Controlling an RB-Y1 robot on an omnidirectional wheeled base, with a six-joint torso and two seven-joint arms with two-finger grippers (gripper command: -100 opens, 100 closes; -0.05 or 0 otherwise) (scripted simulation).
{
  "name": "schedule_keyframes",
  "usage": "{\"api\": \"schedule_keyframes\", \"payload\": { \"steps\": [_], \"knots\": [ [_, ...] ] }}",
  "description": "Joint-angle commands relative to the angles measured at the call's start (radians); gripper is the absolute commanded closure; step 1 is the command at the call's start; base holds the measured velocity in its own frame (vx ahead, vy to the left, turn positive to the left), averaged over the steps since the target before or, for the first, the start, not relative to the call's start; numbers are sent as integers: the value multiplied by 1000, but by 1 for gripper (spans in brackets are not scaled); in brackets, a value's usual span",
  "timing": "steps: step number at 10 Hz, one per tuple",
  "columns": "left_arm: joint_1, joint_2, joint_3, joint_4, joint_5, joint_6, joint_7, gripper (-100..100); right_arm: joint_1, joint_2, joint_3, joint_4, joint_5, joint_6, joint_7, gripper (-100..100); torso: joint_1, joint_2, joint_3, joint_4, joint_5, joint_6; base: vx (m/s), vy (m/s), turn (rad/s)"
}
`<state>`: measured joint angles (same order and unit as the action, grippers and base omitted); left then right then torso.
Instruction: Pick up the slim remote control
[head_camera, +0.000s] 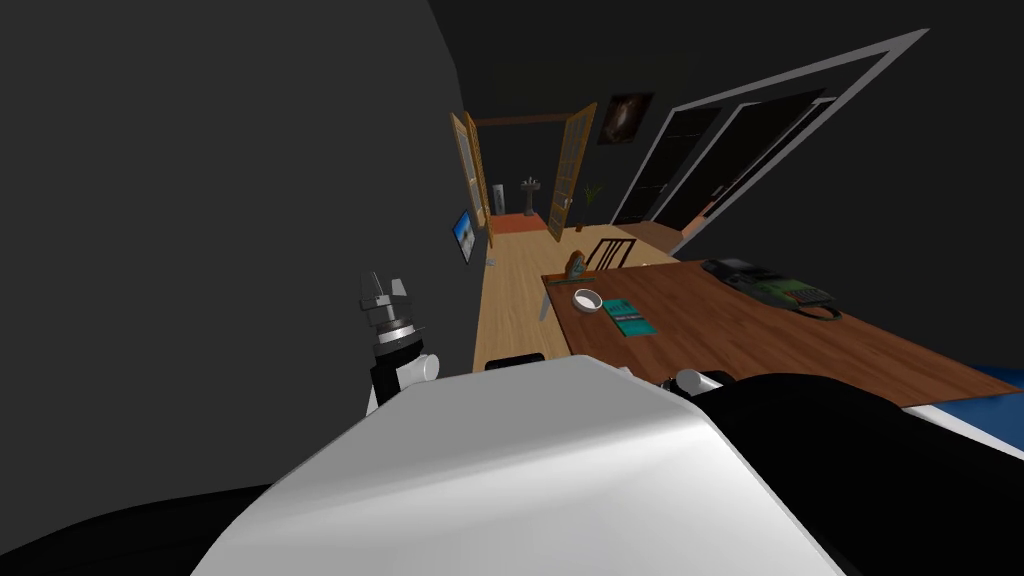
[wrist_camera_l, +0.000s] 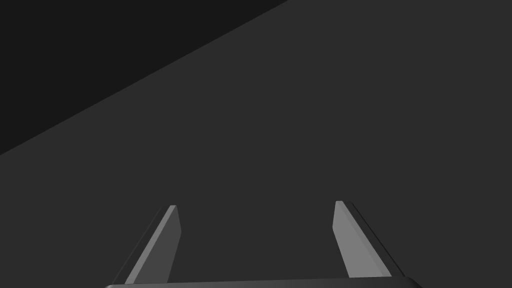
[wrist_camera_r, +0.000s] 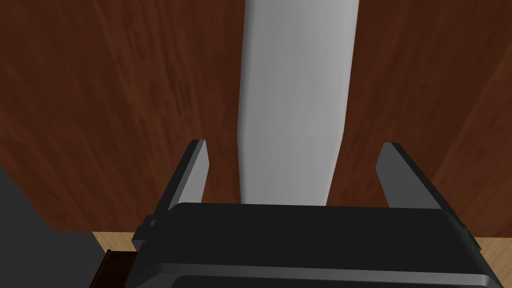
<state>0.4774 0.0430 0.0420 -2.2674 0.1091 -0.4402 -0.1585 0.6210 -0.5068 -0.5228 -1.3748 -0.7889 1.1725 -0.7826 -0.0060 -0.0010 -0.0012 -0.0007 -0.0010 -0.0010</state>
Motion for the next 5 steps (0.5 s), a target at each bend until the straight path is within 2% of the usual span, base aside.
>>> {"api": "schedule_keyframes", "payload": {
  "steps": [1, 2, 3, 4, 5],
  "knots": [
    [0, 0, 0, 0, 0, 0, 0, 0, -13, 12, 7, 29, 12, -29, 15, -100, 0, 0, 0, 0, 0, 0, 6, -11, -21],
    [0, 0, 0, 0, 0, 0, 0, 0, -23, 21, 13, 49, 21, -48, 23, -100, 0, 0, 0, 0, 0, 0, 3, -10, -13],
    [0, 0, 0, 0, 0, 0, 0, 0, -19, 16, 10, 41, 16, -37, 18, -100, 0, 1, 0, 0, 0, 0, 0, 0, 0],
    [0, 0, 0, 0, 0, 0, 0, 0, -20, 17, 11, 43, 17, -41, 20, 100, 0, 1, 1, 0, 0, 0, 0, 0, 0],
    [0, 0, 0, 0, 0, 0, 0, 0, -20, 17, 11, 43, 17, -40, 20, 100, 1, 1, 1, 0, 0, 0, 0, 0, 0]
  ]
}}
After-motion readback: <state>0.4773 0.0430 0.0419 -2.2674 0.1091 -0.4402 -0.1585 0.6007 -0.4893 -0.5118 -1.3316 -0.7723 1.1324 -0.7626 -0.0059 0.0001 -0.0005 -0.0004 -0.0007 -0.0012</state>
